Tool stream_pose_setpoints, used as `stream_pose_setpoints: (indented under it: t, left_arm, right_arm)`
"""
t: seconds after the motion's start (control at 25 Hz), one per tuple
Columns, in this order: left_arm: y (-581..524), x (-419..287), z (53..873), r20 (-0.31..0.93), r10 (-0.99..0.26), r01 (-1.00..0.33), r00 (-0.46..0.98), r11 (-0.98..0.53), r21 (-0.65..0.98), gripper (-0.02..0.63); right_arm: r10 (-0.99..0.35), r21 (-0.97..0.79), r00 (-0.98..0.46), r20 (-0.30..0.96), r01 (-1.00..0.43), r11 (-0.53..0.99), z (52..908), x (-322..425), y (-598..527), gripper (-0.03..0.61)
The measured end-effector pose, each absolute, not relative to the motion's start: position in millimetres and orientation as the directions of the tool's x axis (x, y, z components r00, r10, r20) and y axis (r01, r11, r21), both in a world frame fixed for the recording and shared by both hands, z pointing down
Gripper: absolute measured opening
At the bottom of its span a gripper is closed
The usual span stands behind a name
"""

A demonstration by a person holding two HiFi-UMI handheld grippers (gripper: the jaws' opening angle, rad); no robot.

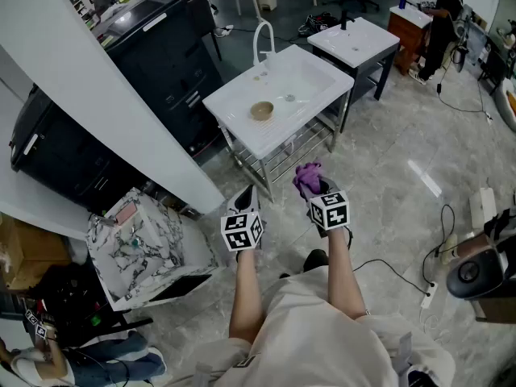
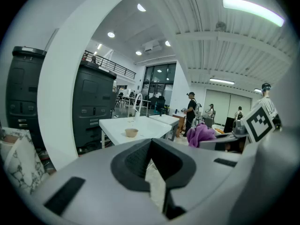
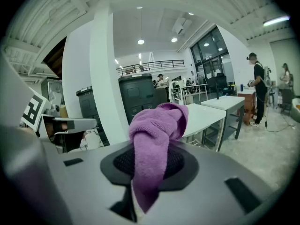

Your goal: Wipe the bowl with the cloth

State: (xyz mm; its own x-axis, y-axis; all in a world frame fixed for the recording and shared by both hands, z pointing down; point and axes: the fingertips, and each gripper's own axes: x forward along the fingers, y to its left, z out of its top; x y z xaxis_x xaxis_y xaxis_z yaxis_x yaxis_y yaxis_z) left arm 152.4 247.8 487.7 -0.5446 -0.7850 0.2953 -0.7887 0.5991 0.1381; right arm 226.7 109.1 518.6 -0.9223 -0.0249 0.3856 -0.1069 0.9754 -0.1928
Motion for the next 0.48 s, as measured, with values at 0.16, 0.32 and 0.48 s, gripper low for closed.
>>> stream_pose_setpoints:
  t: [0.16, 0.32, 0.48]
  left_arm:
    - [259.5, 153.1, 485.7, 0.284, -0.780, -0.781, -0.557, 0.609, 0.139, 0.006]
    - [260.4, 139.9, 486.4, 0.286, -0.771, -0.771, -0.570, 0.621, 0.137, 0.006]
    - [251.2, 124.8, 484.7, 0.290, -0.767, -0.769, -0.572, 0.625, 0.135, 0.006]
  right_arm:
    - [-0.025, -0.198, -0.929, 0.370, -0.105, 0.975, 516.0, 228.3, 116.0, 0.087]
    - [-0.021, -0.212, -0.929, 0.370, -0.106, 0.972, 522.1, 219.7, 115.5, 0.087]
    - [-0.015, -0.215, -0.931, 0.365, -0.100, 0.971, 521.1, 203.0, 103.8, 0.089]
